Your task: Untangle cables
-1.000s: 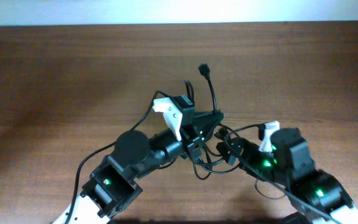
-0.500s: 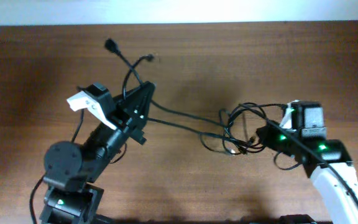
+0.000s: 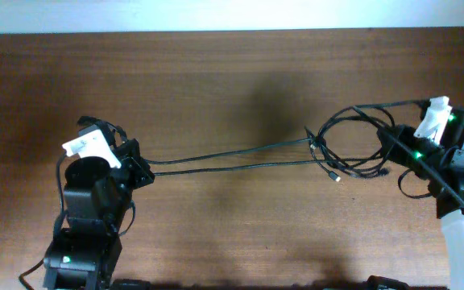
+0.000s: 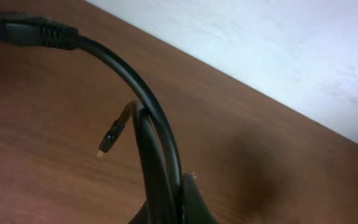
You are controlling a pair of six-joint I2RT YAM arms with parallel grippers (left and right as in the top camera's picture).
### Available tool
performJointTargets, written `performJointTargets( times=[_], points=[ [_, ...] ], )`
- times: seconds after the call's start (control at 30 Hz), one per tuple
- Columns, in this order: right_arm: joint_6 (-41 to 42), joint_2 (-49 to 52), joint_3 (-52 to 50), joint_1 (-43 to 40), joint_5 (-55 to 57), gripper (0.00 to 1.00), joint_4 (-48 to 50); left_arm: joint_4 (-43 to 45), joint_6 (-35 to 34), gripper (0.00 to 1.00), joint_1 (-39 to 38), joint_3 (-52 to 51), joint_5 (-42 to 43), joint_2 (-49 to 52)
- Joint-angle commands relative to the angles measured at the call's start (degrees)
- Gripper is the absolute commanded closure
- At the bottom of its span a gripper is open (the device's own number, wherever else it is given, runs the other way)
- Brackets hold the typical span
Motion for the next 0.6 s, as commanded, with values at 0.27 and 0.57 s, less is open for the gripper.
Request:
performJointTargets(
  times=[0.27,0.57],
  points=[
    [-2.32,2.08,5.73,-7.74,16.81,0.79,7.96,19.63,-3.61,1.00,10.78,0.94,-4.35,2.45],
    [-0.94,3.69,5.73,-7.76,-8.46,0.57,7.76,53.70,4.81,1.00,11.26,0.92,64.61,12.24]
  ],
)
